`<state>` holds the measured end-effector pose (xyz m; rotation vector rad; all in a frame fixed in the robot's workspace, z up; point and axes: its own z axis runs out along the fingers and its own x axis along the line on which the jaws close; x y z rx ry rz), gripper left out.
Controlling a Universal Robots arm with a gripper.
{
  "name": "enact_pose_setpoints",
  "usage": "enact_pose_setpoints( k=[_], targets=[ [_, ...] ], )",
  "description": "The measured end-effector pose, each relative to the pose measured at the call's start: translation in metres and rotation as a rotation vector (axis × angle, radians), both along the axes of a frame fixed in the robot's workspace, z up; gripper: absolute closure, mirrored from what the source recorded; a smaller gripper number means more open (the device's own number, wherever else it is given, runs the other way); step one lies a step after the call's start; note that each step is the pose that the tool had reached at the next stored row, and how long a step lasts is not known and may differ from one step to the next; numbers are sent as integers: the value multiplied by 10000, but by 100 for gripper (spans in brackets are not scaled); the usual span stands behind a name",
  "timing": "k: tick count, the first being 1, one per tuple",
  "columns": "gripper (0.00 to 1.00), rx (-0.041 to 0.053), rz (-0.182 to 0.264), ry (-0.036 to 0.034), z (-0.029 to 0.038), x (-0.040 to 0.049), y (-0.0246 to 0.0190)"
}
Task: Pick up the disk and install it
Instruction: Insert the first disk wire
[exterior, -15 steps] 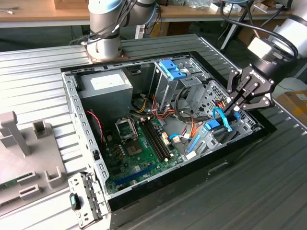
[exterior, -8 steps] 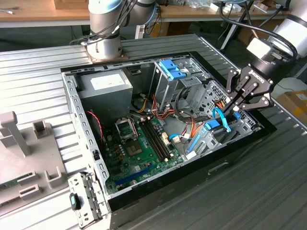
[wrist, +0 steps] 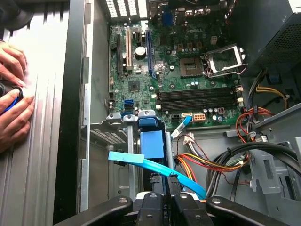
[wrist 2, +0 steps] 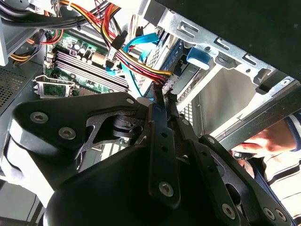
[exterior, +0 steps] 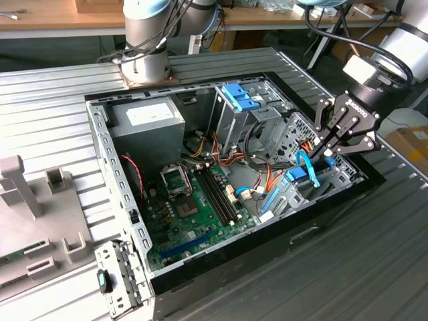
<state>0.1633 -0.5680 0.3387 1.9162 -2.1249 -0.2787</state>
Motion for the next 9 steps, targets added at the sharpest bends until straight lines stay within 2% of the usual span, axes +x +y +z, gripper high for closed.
enact_pose_setpoints(
  k=[1,2,3,5,8,9],
  targets=[
    [84,0,0,0,-1,0,0],
    [84,-30,2,1,-7,6,1],
    [84,-107,-1,5,-11,13,0],
    [84,-136,0,13,-15,14,1],
    [84,-235,0,59,-17,18,1],
    [84,-297,-3,87,-20,21,1]
  ],
)
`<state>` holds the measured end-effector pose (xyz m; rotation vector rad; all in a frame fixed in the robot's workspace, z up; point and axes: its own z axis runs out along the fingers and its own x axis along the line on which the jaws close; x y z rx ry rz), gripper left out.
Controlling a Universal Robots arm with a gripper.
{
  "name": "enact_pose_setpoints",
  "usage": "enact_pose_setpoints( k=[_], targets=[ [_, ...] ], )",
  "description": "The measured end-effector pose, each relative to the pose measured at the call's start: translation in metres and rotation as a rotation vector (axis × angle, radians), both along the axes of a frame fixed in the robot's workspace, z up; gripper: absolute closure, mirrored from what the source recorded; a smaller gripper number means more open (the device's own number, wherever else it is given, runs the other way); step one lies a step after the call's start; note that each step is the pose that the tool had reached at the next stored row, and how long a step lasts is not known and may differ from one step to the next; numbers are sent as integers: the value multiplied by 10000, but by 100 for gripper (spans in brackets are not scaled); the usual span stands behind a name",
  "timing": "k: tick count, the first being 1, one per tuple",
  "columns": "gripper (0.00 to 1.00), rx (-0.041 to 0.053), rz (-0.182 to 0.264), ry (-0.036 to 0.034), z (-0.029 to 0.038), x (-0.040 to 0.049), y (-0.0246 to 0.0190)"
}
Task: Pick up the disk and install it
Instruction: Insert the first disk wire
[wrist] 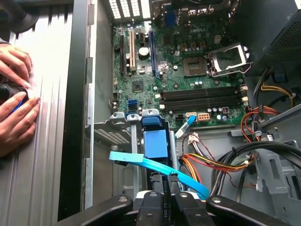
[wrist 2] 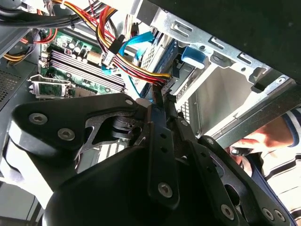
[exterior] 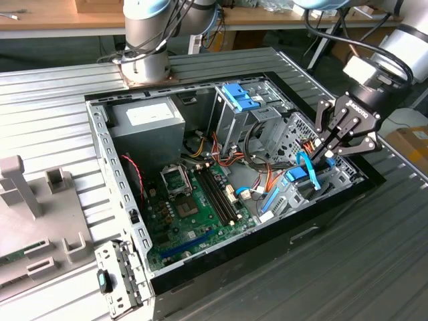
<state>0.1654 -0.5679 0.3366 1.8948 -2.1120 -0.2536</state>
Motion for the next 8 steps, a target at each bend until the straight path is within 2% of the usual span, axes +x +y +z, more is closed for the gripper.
enact_pose_setpoints(
  k=[2,4,7,8],
  targets=[
    [84,-94,-1,44,-10,8,0],
    [84,-234,-3,119,-29,24,0],
    [84,-230,-3,120,-20,25,5],
    [84,-232,-3,121,8,25,16]
  ],
)
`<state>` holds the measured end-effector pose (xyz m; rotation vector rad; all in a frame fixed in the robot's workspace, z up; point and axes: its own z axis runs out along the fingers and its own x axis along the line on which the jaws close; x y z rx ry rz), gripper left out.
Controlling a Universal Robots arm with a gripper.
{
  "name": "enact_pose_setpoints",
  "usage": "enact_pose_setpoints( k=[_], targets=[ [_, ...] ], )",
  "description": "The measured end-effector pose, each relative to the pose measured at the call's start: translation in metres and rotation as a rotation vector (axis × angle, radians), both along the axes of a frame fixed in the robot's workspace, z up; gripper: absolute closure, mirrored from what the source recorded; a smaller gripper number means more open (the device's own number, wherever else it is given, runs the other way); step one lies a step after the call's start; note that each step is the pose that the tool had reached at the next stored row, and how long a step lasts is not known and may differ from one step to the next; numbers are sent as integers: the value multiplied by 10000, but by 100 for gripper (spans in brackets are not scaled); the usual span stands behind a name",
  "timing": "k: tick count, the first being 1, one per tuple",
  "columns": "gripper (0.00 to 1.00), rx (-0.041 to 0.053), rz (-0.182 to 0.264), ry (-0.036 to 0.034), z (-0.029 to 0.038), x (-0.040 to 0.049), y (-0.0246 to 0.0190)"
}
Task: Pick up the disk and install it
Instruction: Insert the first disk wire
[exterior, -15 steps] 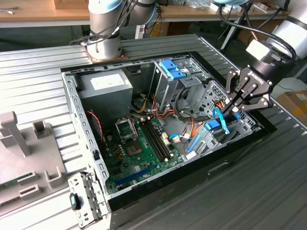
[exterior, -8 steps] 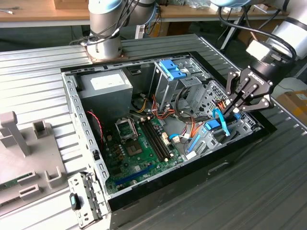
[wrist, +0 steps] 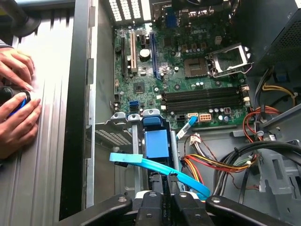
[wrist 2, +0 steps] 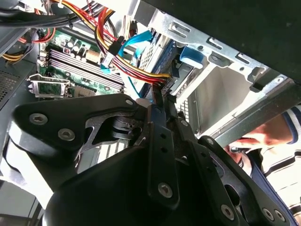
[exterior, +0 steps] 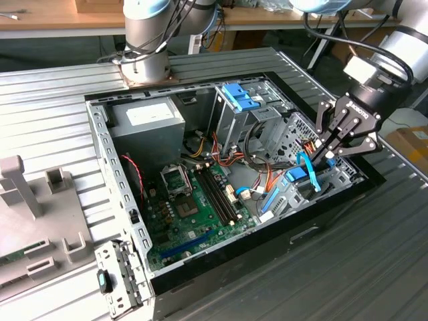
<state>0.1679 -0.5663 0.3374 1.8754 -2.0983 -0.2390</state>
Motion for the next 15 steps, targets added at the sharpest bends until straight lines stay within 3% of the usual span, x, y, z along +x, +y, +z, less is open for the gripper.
enact_pose_setpoints(
  k=[2,8,13,14,15],
  targets=[
    [84,1,0,0,30,0,10],
    [84,-3,-1,0,33,0,10],
    [84,-64,-2,0,33,7,11],
    [84,-106,-2,0,41,7,18],
    [84,-217,-2,0,52,7,38]
  ],
)
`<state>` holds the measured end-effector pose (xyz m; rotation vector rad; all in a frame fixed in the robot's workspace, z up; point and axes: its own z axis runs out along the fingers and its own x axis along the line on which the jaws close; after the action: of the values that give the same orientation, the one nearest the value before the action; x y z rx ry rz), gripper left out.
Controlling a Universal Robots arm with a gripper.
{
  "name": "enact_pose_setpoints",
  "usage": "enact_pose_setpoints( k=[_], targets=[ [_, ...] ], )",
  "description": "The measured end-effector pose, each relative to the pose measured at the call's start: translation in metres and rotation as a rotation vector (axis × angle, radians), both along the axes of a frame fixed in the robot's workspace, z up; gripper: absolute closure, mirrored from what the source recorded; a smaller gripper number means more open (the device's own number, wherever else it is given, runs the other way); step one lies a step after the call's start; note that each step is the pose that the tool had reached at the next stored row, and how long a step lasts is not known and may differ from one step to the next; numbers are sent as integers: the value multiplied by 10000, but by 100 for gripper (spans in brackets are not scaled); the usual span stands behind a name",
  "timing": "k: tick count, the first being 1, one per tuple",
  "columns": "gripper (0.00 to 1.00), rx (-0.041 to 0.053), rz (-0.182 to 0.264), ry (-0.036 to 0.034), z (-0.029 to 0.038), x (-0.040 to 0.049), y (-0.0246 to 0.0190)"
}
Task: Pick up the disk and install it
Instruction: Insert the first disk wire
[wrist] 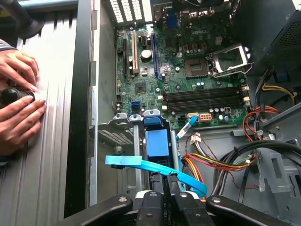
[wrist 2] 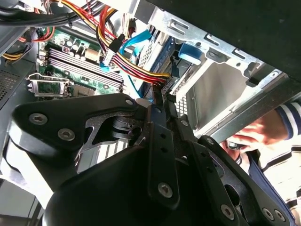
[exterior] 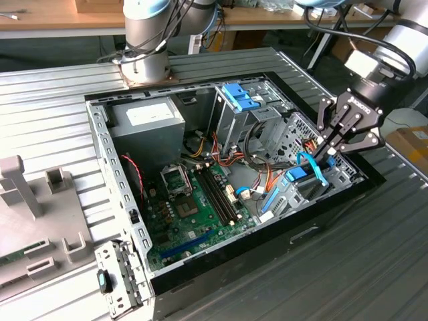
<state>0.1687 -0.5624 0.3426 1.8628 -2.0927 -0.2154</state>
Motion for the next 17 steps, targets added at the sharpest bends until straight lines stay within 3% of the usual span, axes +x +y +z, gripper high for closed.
enact_pose_setpoints(
  k=[4,6,7,9,10,12,13,14,16,17],
  targets=[
    [84,-652,0,-1,4,0,21],
    [84,-702,0,10,4,0,20],
    [84,-732,5,125,3,2,23],
    [84,-803,16,461,1,4,25],
    [84,-809,17,503,2,4,25],
    [84,-806,17,522,0,7,34],
    [84,-807,-7,662,0,14,65],
    [84,-795,-47,862,-4,17,83],
    [84,-781,-48,978,-5,58,93],
    [84,-781,-43,1075,-5,113,100]
  ],
)
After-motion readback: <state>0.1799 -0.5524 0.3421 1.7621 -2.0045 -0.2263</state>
